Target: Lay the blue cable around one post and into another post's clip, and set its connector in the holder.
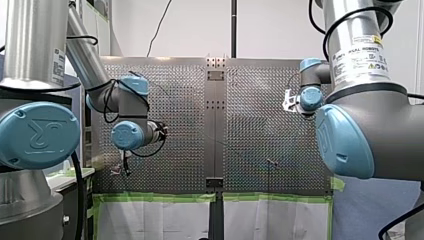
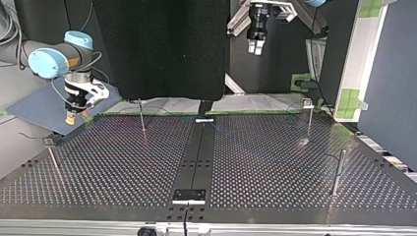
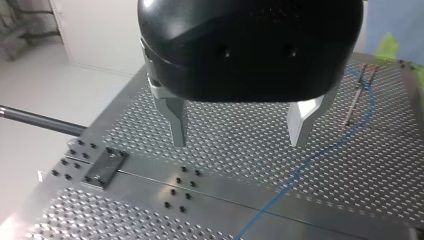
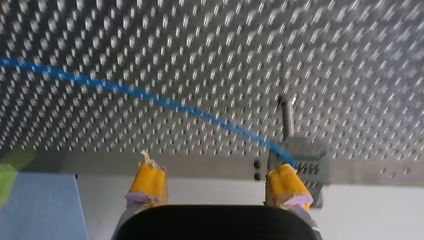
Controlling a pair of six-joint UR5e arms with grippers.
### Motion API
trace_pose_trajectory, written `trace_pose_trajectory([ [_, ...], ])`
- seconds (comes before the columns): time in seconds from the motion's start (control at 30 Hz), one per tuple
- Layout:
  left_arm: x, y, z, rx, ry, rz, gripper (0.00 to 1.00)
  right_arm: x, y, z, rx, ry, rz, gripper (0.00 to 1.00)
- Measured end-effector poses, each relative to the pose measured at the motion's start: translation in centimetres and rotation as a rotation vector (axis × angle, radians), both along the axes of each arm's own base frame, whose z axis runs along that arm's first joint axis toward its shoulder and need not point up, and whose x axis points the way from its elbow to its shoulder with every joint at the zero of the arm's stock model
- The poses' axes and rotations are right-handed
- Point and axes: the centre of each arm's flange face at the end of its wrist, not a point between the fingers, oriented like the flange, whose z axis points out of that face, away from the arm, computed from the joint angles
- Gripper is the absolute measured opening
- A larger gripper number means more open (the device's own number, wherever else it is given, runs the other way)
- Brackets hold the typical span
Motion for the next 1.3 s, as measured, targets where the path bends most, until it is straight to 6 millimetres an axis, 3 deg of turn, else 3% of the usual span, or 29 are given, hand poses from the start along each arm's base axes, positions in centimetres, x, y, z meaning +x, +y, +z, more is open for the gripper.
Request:
trace_pose_trajectory([
  [0.47, 0.6, -0.2, 0.3, -0.014, -0.032, -0.015, 1.00, 5.6, 3.9, -0.3, 0.024, 0.025, 0.034, 1.00],
  [1.0, 0.7, -0.2, 0.3, -0.019, -0.030, -0.020, 1.00, 11.9, 9.5, -2.6, -0.006, 0.013, 0.130, 1.00],
  [1.3, 0.9, 0.0, 0.3, -0.019, -0.030, -0.016, 1.00, 15.0, 12.0, -2.9, -0.015, 0.008, 0.187, 1.00],
])
